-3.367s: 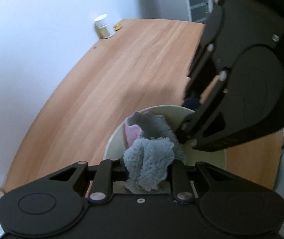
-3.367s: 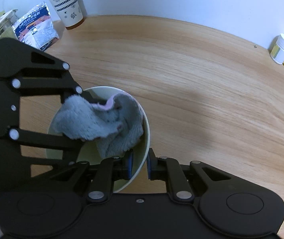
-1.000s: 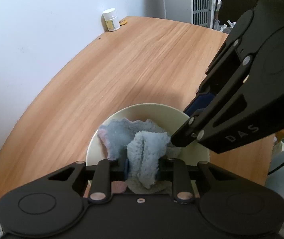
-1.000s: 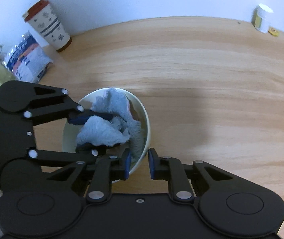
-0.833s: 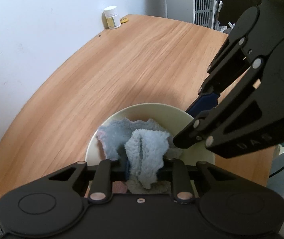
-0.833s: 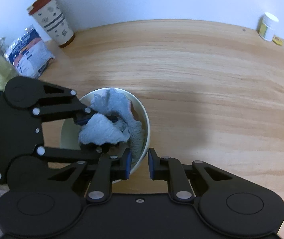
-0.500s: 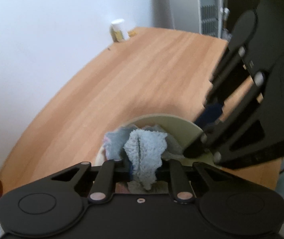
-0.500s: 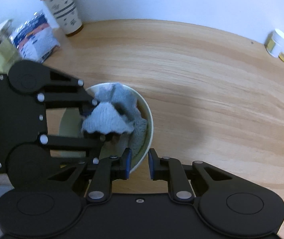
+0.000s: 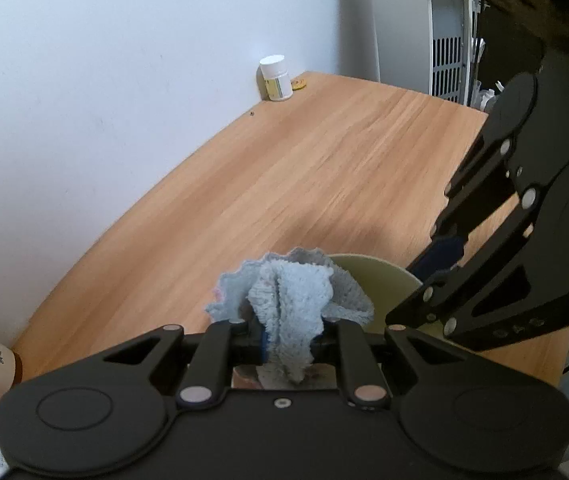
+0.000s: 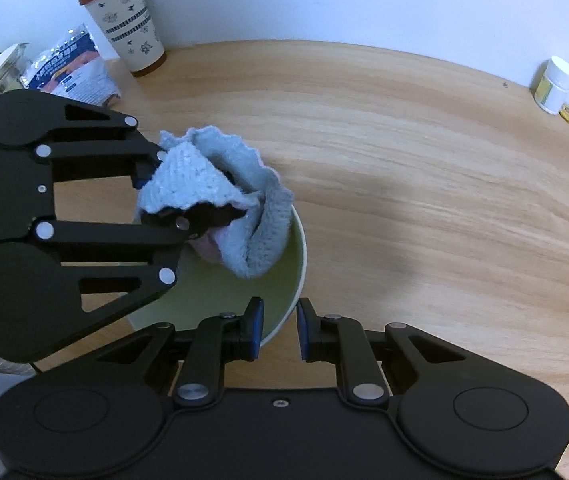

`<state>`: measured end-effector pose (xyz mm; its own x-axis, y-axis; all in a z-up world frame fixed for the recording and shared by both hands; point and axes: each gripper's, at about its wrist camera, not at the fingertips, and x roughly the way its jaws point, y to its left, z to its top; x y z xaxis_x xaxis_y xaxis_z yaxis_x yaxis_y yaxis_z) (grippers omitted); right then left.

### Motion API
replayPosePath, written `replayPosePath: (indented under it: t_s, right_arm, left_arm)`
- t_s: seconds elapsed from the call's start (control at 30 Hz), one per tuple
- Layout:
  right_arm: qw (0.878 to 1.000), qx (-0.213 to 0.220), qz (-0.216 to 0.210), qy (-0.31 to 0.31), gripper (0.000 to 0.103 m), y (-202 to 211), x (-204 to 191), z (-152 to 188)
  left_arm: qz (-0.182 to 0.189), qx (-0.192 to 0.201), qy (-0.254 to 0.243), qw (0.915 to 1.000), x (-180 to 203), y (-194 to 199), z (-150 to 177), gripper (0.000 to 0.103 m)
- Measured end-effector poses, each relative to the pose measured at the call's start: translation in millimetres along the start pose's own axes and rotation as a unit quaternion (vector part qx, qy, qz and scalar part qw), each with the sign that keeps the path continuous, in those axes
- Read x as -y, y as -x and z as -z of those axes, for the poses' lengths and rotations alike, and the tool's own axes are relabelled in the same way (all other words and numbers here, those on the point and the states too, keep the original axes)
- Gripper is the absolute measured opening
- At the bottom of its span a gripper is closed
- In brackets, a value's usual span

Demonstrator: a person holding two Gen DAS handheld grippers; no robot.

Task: Clean bowl
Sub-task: 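Keep rubbing the grey cloth inside the bowl with the left gripper while the right holds the rim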

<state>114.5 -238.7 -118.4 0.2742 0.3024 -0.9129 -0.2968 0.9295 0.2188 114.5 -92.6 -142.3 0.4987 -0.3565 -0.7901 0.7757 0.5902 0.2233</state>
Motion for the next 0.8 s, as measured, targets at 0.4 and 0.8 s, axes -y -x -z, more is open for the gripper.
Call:
replayPosePath:
  t_s: [0.4,0.8]
  right_arm:
    - [1.000,-0.004,-0.005,-0.001,0.020,0,3,-4]
    - [1.000,-0.009,-0.009,-0.009,0.021,-6,3,-6]
  left_arm:
    - [0.045,-0.020,0.039,0.9980,-5,-17,9,0.014]
    - [0.014,-0.009,0.040,0.9991,-9,3,1,0.014]
